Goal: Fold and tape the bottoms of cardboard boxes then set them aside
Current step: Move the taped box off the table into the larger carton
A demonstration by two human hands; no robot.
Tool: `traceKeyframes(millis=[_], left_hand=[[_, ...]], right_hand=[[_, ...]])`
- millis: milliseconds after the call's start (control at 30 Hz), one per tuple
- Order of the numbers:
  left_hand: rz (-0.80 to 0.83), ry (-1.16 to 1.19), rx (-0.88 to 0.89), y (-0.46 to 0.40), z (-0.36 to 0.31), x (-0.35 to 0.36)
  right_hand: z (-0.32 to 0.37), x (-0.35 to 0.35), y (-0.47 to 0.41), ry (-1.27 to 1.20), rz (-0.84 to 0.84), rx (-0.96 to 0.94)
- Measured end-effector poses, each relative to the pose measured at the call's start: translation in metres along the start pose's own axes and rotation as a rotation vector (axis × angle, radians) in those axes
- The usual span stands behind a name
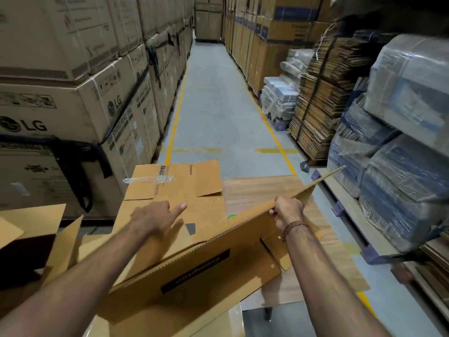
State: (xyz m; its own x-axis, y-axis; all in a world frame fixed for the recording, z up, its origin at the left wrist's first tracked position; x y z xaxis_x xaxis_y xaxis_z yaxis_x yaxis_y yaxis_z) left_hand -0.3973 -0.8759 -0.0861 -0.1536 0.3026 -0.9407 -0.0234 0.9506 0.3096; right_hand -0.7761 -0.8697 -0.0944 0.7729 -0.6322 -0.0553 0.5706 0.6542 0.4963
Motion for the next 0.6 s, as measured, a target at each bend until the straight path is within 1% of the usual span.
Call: traceKeyframes(millis=[67,133,167,300,400,467,533,600], left_hand=[[-0.082,0.059,0.031,0.006,0.006,-0.011],[-0.123,0.099,0.089,0.018,-0.008,-0.024],[-0.113,0.112,0.116,0.027,-0.02,-0.031],[0.034,0.087,0.224,0.062,-0.074,-0.04],[0.051,0.005,0.293,0.09,-0.108,-0.045],[-0.06,-0.095,0.327,0.099,-0.123,-0.051],[-0.212,-0.103,0.33,0.105,-0.128,-0.058],[-0.298,-0.081,0.306,0.111,-0.128,-0.062]], right_hand=[[0.001,-0.001,0.001,-0.003,-0.009,-0.013],[0.004,0.0,0.004,-0.006,-0.039,-0.025],[0.006,0.0,0.005,-0.005,-0.061,-0.029],[0.023,0.006,0.017,0.019,-0.113,-0.054],[0.043,0.016,0.028,0.067,-0.126,-0.1],[0.055,0.025,0.034,0.054,-0.113,-0.126],[0.066,0.031,0.04,0.041,-0.095,-0.149],[0.079,0.037,0.049,0.063,-0.038,-0.176]])
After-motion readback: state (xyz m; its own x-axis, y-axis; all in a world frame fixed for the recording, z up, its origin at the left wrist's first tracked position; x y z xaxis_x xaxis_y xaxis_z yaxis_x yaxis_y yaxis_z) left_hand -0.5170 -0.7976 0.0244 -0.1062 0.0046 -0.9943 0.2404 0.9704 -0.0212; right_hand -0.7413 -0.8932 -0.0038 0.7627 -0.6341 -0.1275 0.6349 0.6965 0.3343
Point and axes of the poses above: each hand's wrist, its own y-axis away from the middle knuckle, its own x-axis out of the palm, z = x × y, the point moved 8 cm from there along -y, towards the middle knuckle, and after that the axes turned 2 degrees about x, right-handed, at the moved point
